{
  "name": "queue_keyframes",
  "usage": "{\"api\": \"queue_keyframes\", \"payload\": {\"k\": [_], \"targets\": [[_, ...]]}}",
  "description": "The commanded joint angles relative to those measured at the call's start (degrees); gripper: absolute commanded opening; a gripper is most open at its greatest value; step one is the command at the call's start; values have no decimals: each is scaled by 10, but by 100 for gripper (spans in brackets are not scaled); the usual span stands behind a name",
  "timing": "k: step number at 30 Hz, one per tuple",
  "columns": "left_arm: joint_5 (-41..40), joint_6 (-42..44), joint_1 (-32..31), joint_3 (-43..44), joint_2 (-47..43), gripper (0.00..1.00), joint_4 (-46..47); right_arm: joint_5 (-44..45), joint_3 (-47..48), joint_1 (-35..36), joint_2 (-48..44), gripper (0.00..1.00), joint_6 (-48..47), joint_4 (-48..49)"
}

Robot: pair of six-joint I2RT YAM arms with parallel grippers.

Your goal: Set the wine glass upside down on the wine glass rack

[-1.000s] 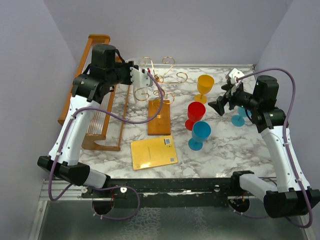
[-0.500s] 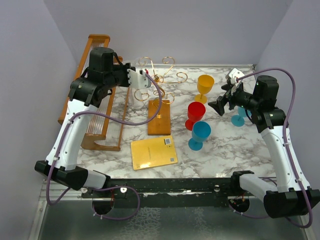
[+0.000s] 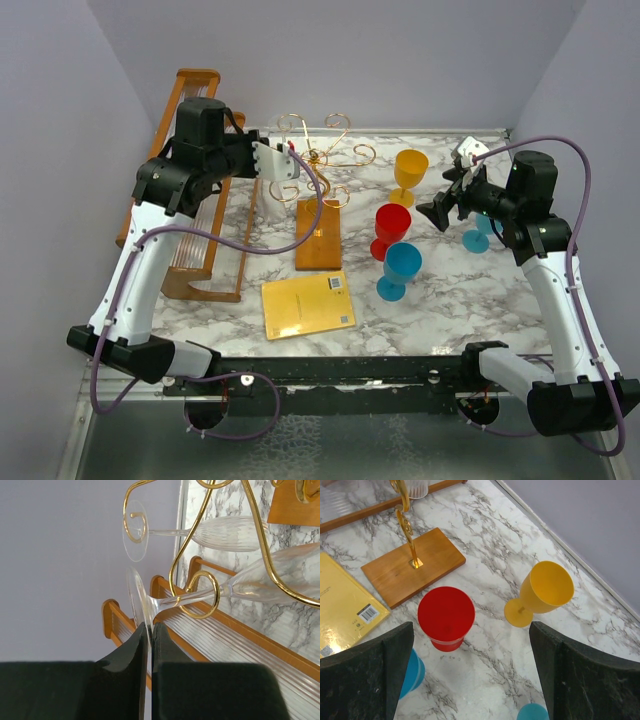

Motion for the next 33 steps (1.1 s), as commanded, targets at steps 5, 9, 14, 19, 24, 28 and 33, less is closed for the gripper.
{"api": "queue_keyframes", "payload": {"k": [5, 9, 14, 19, 24, 28, 33], "targets": [[74, -10, -4, 6, -19, 2, -10, -9, -3, -2, -5, 98, -7, 10], [87, -10, -4, 1, -17, 4, -10, -9, 0, -2, -4, 98, -7, 9], [89, -10, -6, -8, -14, 5, -7, -8, 0, -2, -4, 98, -8, 9], [94, -12, -8, -23, -14, 8, -7, -8, 1, -2, -3, 98, -10, 8], [88, -17, -9, -30, -16, 10, -5, -8, 0, -2, -3, 98, -9, 8], [89, -19, -9, -31, -18, 13, -9, -7, 1, -2, -2, 98, -9, 7], [90, -19, -10, -37, -20, 20, -15, -6, 1, -2, -1, 98, -9, 7]]}}
